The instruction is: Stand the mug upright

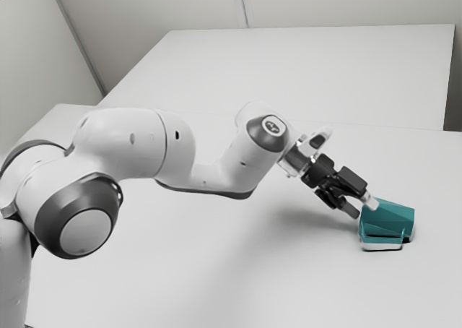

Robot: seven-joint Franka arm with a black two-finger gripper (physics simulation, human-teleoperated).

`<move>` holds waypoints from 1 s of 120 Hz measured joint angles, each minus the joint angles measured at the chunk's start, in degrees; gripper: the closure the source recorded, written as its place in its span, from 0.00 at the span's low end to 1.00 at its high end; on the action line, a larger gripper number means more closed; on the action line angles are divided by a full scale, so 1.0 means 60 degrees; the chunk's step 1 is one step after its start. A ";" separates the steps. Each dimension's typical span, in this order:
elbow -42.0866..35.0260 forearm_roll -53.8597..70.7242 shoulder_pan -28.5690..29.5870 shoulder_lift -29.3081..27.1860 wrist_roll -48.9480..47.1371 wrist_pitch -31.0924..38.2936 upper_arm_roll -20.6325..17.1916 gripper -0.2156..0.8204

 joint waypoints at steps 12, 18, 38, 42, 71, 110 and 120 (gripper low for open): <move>0.0098 -0.0025 -0.0058 0.0166 0.0081 0.0000 0.0000 0.23; 0.0180 -0.0062 -0.0076 0.0244 0.0117 0.0001 0.0000 0.23; 0.0270 -0.0136 -0.0151 0.0341 0.0218 0.0001 0.0000 0.24; 0.0293 -0.0144 -0.0170 0.0365 0.0235 0.0001 0.0001 0.24; 0.0391 -0.0216 -0.0291 0.0422 0.0334 0.0001 0.0000 0.33; 0.0439 -0.0236 -0.0301 0.0421 0.0418 0.0001 0.0006 0.62; 0.0448 -0.0231 -0.0301 0.0416 0.0434 0.0001 0.0011 0.69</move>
